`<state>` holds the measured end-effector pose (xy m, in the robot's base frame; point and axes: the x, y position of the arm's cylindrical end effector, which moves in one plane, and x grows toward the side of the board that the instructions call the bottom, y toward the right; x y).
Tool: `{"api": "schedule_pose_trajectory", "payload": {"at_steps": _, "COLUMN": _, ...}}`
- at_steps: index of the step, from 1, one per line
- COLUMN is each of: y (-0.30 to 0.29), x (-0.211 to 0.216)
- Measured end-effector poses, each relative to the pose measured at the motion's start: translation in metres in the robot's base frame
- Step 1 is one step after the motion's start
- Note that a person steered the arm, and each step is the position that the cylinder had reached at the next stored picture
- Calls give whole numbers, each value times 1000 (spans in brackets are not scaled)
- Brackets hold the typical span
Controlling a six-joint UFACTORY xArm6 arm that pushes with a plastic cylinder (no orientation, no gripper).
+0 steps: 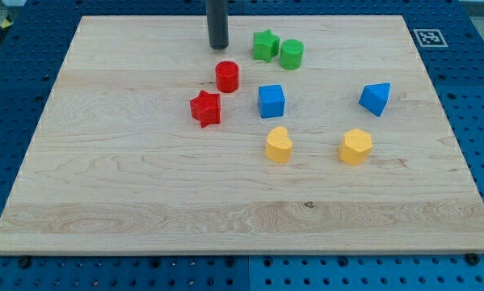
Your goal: Push the green star left to the green circle
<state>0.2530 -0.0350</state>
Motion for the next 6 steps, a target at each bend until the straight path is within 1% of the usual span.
{"api": "schedule_pose_trajectory", "payload": {"at_steps": 1, "y": 67, "x": -30}}
{"api": "schedule_pose_trajectory", "payload": {"at_steps": 2, "y": 107, "x": -38}}
{"api": "schedule_pose_trajectory", "payload": {"at_steps": 3, "y": 97, "x": -38}}
{"api": "schedule_pose_trajectory", "payload": {"at_steps": 4, "y": 63, "x": -35}}
{"api": "schedule_pose_trajectory", "payload": {"at_steps": 5, "y": 53, "x": -7}}
{"api": "schedule_pose_trajectory", "payload": {"at_steps": 6, "y": 55, "x": 28}}
